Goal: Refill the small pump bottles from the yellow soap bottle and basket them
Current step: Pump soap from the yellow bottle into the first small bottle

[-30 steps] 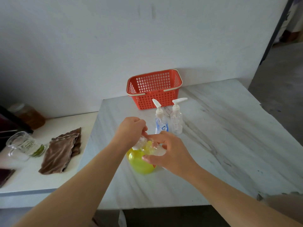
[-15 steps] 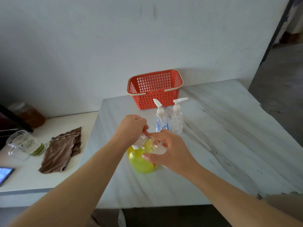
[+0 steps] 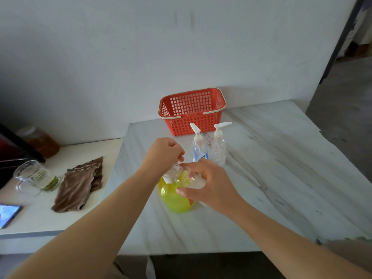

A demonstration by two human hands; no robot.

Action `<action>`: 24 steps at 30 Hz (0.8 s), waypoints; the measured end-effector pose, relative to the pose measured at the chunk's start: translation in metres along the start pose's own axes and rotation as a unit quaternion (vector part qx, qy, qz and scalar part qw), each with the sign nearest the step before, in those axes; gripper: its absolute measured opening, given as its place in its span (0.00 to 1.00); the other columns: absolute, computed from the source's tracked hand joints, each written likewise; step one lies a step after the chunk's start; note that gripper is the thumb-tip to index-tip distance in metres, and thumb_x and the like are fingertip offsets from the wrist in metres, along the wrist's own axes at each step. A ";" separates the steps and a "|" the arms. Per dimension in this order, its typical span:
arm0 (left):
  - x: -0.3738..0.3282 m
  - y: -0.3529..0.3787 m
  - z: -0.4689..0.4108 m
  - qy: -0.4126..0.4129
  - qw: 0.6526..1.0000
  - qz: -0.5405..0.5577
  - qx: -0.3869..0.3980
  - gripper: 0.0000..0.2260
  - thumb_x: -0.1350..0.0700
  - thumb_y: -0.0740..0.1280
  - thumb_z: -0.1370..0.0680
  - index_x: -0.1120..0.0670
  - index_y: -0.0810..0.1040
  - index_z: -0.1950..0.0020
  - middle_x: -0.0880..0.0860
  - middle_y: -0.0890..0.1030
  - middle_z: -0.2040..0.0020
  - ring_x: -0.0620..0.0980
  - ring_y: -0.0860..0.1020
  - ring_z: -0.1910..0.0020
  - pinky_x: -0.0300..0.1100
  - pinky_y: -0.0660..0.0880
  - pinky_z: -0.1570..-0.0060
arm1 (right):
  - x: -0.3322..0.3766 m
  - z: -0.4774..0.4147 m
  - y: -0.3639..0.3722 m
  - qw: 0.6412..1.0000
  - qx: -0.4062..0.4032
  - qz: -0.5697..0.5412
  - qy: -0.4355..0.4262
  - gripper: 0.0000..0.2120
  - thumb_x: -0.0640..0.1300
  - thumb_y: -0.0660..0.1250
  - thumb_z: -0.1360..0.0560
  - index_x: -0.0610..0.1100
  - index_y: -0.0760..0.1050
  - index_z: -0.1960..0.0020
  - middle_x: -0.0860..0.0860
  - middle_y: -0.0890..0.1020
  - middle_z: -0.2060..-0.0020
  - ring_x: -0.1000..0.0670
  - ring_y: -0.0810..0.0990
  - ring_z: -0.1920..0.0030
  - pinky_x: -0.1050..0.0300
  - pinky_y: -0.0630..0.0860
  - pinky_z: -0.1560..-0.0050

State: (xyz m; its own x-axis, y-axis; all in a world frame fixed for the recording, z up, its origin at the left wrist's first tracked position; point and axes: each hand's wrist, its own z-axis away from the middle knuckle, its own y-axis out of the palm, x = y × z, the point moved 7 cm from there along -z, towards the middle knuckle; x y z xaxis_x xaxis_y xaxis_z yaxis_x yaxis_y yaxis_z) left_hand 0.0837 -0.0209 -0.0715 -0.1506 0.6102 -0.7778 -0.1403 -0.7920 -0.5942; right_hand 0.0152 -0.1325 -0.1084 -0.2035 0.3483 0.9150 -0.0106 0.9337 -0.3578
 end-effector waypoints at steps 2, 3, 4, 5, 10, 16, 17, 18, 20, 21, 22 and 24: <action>0.001 0.001 -0.001 -0.003 1.000 0.000 0.003 0.09 0.62 0.61 0.27 0.57 0.79 0.65 0.53 0.83 0.67 0.54 0.79 0.61 0.53 0.77 0.47 | 0.000 0.000 0.000 1.000 -0.001 0.000 -0.001 0.21 0.57 0.73 0.40 0.66 0.75 0.48 0.57 0.76 0.61 0.59 0.76 0.55 0.70 0.70 0.53; 0.002 0.002 -0.001 -0.009 1.000 0.002 0.005 0.09 0.62 0.61 0.27 0.58 0.79 0.65 0.54 0.83 0.66 0.54 0.79 0.61 0.52 0.77 0.48 | -0.001 0.000 0.000 1.000 -0.001 0.001 0.001 0.22 0.57 0.73 0.40 0.64 0.76 0.47 0.57 0.75 0.62 0.58 0.76 0.55 0.69 0.70 0.53; 0.004 0.003 0.000 -0.016 1.000 0.004 0.007 0.10 0.62 0.61 0.27 0.58 0.79 0.64 0.54 0.83 0.66 0.54 0.79 0.61 0.51 0.77 0.48 | -0.003 0.000 0.000 1.000 -0.002 0.002 0.003 0.23 0.58 0.73 0.41 0.62 0.77 0.45 0.57 0.75 0.62 0.58 0.76 0.56 0.69 0.70 0.53; 0.006 0.004 0.001 -0.019 1.000 0.007 0.008 0.10 0.62 0.60 0.27 0.59 0.80 0.64 0.55 0.83 0.65 0.54 0.79 0.61 0.50 0.77 0.49 | -0.004 0.000 0.000 1.000 -0.002 0.005 0.005 0.24 0.59 0.73 0.41 0.61 0.78 0.45 0.58 0.75 0.62 0.59 0.76 0.56 0.69 0.70 0.54; 0.012 0.006 0.004 -0.025 0.999 0.035 0.015 0.10 0.63 0.60 0.27 0.61 0.79 0.63 0.58 0.83 0.65 0.55 0.79 0.62 0.51 0.77 0.50 | -0.009 0.002 0.005 1.000 0.006 0.006 0.015 0.24 0.64 0.69 0.44 0.65 0.77 0.48 0.58 0.74 0.63 0.61 0.74 0.60 0.71 0.67 0.59; 0.012 0.006 0.003 -0.037 0.998 0.035 0.024 0.10 0.64 0.60 0.27 0.60 0.79 0.64 0.54 0.82 0.68 0.53 0.78 0.64 0.45 0.76 0.56 | -0.004 0.003 0.003 1.000 0.008 -0.004 0.012 0.19 0.57 0.74 0.41 0.70 0.73 0.53 0.55 0.76 0.60 0.58 0.76 0.59 0.69 0.68 0.57; 0.011 0.005 0.002 -0.041 0.998 0.037 0.029 0.09 0.64 0.61 0.27 0.59 0.79 0.64 0.52 0.82 0.70 0.52 0.78 0.65 0.42 0.75 0.59 | -0.002 0.002 0.003 1.000 0.006 -0.005 0.006 0.19 0.57 0.74 0.41 0.72 0.73 0.54 0.55 0.76 0.61 0.59 0.76 0.59 0.69 0.68 0.58; 0.010 0.004 0.002 -0.044 0.998 0.040 0.033 0.08 0.64 0.62 0.27 0.59 0.79 0.63 0.51 0.82 0.70 0.50 0.77 0.67 0.39 0.74 0.64 | -0.001 0.002 0.002 1.000 0.003 -0.007 0.001 0.18 0.57 0.74 0.41 0.74 0.73 0.56 0.55 0.76 0.61 0.59 0.76 0.60 0.70 0.68 0.58; 0.005 0.002 0.004 -0.048 0.997 0.049 0.037 0.06 0.63 0.63 0.26 0.60 0.79 0.61 0.53 0.83 0.67 0.49 0.77 0.69 0.34 0.72 0.73 | 0.000 0.000 0.001 1.000 0.001 -0.010 -0.002 0.19 0.58 0.73 0.42 0.77 0.72 0.57 0.56 0.76 0.60 0.60 0.76 0.59 0.69 0.69 0.57; 0.005 0.002 0.004 -0.049 0.997 0.056 0.035 0.06 0.63 0.63 0.26 0.60 0.79 0.60 0.55 0.82 0.65 0.49 0.77 0.69 0.33 0.71 0.75 | 0.000 0.000 0.001 1.000 0.003 -0.009 -0.002 0.18 0.60 0.72 0.42 0.77 0.72 0.57 0.56 0.76 0.60 0.60 0.76 0.59 0.69 0.69 0.57; 0.005 0.002 0.003 -0.050 0.996 0.062 0.032 0.06 0.63 0.63 0.26 0.60 0.78 0.61 0.55 0.82 0.65 0.49 0.77 0.69 0.33 0.71 0.73 | 0.000 0.000 0.001 1.000 0.003 -0.007 -0.001 0.17 0.61 0.72 0.42 0.76 0.72 0.57 0.57 0.76 0.61 0.60 0.76 0.59 0.68 0.69 0.56; 0.007 0.003 0.001 -0.052 0.996 0.059 0.028 0.08 0.64 0.62 0.26 0.59 0.78 0.64 0.53 0.82 0.68 0.51 0.77 0.66 0.38 0.73 0.66 | -0.001 0.000 0.002 1.000 0.004 -0.009 0.001 0.17 0.61 0.72 0.42 0.73 0.72 0.55 0.57 0.76 0.60 0.60 0.77 0.58 0.68 0.70 0.56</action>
State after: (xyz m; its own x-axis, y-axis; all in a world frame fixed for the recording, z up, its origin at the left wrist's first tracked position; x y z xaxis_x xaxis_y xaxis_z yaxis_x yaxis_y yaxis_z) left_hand 0.0808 -0.0196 -0.0784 -0.2692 0.5133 -0.8149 -0.1700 -0.8582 -0.4844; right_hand 0.0150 -0.1310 -0.1102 -0.2007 0.3314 0.9219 -0.0217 0.9393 -0.3424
